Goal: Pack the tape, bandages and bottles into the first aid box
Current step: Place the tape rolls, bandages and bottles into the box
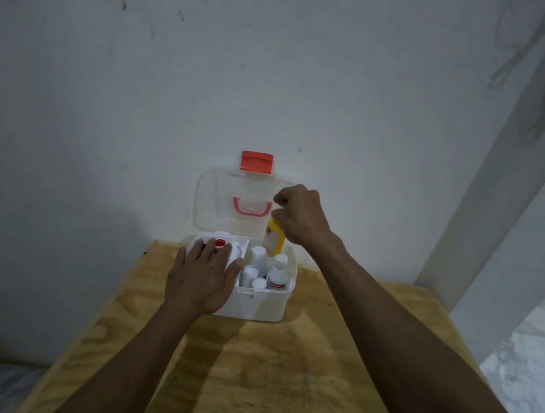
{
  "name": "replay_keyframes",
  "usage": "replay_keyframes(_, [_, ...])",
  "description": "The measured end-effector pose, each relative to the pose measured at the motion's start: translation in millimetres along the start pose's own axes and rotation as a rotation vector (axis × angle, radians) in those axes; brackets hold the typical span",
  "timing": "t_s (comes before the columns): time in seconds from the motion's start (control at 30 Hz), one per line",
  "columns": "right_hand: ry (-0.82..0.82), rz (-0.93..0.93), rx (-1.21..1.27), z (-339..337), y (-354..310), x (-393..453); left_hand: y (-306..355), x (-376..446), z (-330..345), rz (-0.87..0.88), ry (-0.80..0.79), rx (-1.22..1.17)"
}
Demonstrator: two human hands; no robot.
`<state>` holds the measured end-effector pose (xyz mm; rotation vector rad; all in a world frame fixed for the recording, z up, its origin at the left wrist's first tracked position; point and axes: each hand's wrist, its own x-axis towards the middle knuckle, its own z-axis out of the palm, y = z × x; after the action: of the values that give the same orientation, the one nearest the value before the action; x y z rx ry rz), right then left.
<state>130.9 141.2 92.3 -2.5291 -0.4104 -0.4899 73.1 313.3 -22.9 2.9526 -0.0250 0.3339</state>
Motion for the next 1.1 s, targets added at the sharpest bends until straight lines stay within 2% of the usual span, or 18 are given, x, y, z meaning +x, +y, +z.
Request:
replay_keyframes(0.37, [-0.216,0.123,0.056,37,18,-8,-1,2,4,-0.004,0.007,-0.003])
replay_keyframes(1.1, [-0.227,0.12,0.033,32,19,1,-2,0,3,0.007,0.005,-0.007])
